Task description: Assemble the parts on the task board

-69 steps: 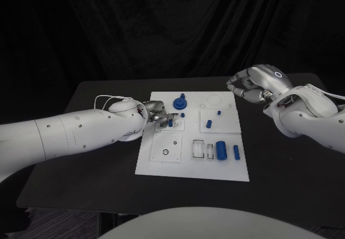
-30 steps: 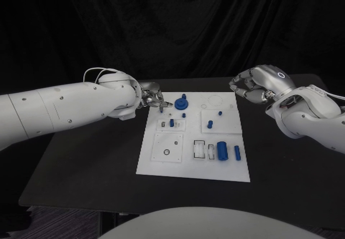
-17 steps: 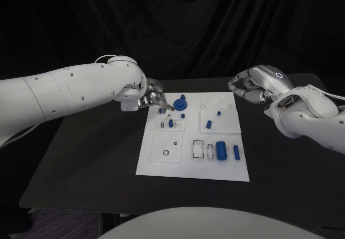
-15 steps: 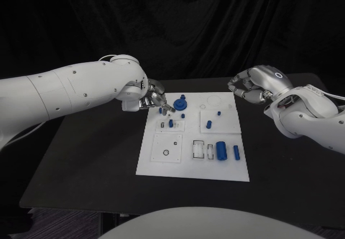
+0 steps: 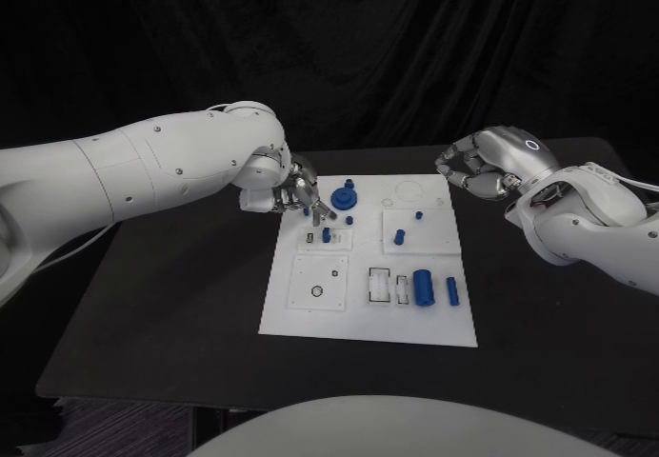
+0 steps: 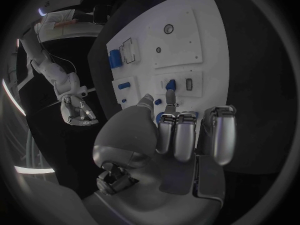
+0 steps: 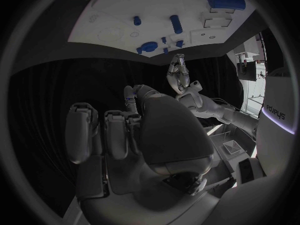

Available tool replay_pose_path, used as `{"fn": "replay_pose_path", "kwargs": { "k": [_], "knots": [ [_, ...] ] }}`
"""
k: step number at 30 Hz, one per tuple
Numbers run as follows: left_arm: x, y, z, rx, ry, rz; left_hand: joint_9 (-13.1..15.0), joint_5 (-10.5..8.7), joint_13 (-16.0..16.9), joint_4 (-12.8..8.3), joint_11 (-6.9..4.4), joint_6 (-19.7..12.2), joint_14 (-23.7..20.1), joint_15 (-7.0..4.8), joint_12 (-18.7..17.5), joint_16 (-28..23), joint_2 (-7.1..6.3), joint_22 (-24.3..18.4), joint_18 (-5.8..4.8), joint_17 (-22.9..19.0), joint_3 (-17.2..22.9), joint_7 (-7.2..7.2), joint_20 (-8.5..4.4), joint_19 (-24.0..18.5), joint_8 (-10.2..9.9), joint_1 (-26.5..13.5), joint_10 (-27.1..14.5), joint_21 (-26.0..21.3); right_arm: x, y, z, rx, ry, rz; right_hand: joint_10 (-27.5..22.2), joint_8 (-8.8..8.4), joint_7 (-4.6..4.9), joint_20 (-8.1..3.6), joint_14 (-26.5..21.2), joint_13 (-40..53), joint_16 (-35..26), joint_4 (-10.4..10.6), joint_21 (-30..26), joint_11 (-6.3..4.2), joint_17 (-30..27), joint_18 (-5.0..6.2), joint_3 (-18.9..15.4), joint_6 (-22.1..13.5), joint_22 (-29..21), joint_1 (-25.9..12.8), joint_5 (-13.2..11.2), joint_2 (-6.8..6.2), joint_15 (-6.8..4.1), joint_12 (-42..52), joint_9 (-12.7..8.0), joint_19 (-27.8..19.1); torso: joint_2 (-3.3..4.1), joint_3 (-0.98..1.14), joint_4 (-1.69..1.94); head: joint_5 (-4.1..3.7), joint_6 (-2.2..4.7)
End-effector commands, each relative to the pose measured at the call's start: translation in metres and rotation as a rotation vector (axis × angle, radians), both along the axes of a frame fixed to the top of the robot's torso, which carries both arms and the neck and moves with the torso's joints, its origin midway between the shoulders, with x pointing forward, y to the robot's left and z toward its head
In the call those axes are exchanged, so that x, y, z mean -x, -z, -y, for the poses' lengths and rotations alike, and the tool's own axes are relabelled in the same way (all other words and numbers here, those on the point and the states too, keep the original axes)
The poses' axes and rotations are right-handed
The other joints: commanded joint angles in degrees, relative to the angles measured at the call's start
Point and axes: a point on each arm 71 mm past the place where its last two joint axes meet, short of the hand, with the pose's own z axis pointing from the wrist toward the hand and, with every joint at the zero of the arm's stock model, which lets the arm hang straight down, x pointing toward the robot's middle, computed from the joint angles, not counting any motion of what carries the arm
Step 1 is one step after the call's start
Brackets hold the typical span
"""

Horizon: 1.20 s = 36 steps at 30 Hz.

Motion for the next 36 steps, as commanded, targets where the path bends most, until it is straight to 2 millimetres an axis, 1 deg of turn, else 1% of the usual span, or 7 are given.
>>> {"fn": "replay_pose_path", "kwargs": {
  "k": [1,8,13,18,25,32,36],
  "knots": [
    [0.001,0.001,0.003,-0.029,0.011,-0.003,-0.2,-0.29,14.9,0.0,0.24,0.6,6.1,0.36,0.0,0.4,0.13,11.1,-1.01,15.1,0.0,-0.01,0.25,0.4,-0.3,-0.1,6.1,0.2,-0.001,0.001,0.0,0.007,0.013,-0.01,5.5,-0.25,0.26,0.43,5.1,14.5,-0.1,0.1,-0.2,0.49,11.7,0.33,0.3,0.2,11.6,0.3,0.0,-0.21,0.38,-0.3,0.0,1.7,0.31,0.03,-0.22,0.44,-0.01],
    [-0.005,0.004,0.007,-0.026,0.0,0.015,-1.6,1.26,14.9,-1.0,0.11,1.1,6.1,0.26,0.0,0.4,-0.07,11.2,-1.01,15.1,0.9,-0.16,0.17,0.5,-1.3,0.5,6.1,0.2,-0.001,0.001,-0.001,0.009,0.009,-0.012,5.5,-0.26,0.24,0.44,5.1,14.5,-0.2,0.1,-0.3,0.48,11.7,0.34,0.3,0.2,11.6,0.3,0.0,-0.21,0.38,-0.3,-0.1,1.7,0.46,0.0,-0.34,0.51,-0.01],
    [-0.007,0.009,0.007,-0.03,-0.013,0.015,-2.7,2.61,14.9,-1.9,0.08,1.4,6.1,0.23,0.0,0.4,-0.22,11.2,-0.98,15.1,1.9,-0.18,0.12,0.4,-2.1,1.1,6.1,0.1,0.0,0.001,0.0,0.01,0.01,-0.014,5.5,-0.26,0.24,0.44,5.1,14.5,-0.2,0.1,-0.3,0.48,11.7,0.34,0.3,0.2,11.6,0.3,0.0,-0.21,0.38,-0.3,-0.1,1.7,0.37,0.05,-0.18,2.08,-0.01],
    [-0.007,0.012,0.006,-0.037,-0.02,0.008,-3.0,2.89,14.9,-2.1,0.06,1.6,6.1,0.21,0.0,0.4,-0.27,11.3,-1.04,15.1,2.1,-0.2,0.11,0.6,-2.2,1.1,6.1,0.2,0.0,0.001,0.001,0.011,0.013,-0.016,5.5,-0.26,0.24,0.44,5.1,14.5,-0.2,0.1,-0.3,0.48,11.7,0.34,0.3,0.2,11.6,0.3,0.0,-0.21,0.38,-0.3,-0.1,1.7,0.32,0.06,-0.11,2.62,-0.01],
    [-0.007,0.016,0.005,-0.046,-0.023,-0.002,-3.3,3.28,14.9,-2.4,0.02,1.9,6.1,0.18,0.0,0.4,-0.35,11.3,-1.02,15.1,2.5,-0.26,0.09,0.5,-2.4,1.2,6.1,0.2,0.0,0.001,0.001,0.011,0.011,-0.017,5.5,-0.26,0.24,0.44,5.1,14.5,-0.2,0.1,-0.3,0.48,11.7,0.34,0.3,0.2,11.6,0.3,0.0,-0.21,0.38,-0.3,-0.1,1.7,0.42,0.08,-0.31,2.45,-0.01],
    [-0.006,0.02,0.004,-0.053,-0.025,-0.014,-3.4,3.35,14.9,-2.4,0.01,1.9,6.1,0.17,0.0,0.4,-0.34,11.2,-0.97,15.1,2.6,-0.26,0.09,0.4,-2.4,1.2,6.1,0.0,0.0,0.002,0.0,0.011,0.009,-0.017,5.5,-0.26,0.24,0.44,5.1,14.5,-0.2,0.1,-0.3,0.48,11.7,0.34,0.3,0.2,11.6,0.3,0.0,-0.21,0.38,-0.3,-0.1,1.7,0.38,0.12,-0.19,1.17,-0.01],
    [-0.006,0.023,0.004,-0.05,-0.027,-0.016,-3.5,3.43,14.9,-2.4,0.01,2.0,6.1,0.17,0.0,0.4,-0.29,11.2,-0.96,15.1,2.7,-0.26,0.08,0.4,-2.5,1.1,6.1,0.0,0.0,0.002,0.0,0.011,0.01,-0.017,5.5,-0.26,0.24,0.44,5.1,14.5,-0.2,0.1,-0.3,0.48,11.7,0.34,0.3,0.2,11.6,0.3,0.0,-0.21,0.38,-0.3,-0.1,1.7,0.34,0.09,-0.15,0.87,-0.01]
  ]
}}
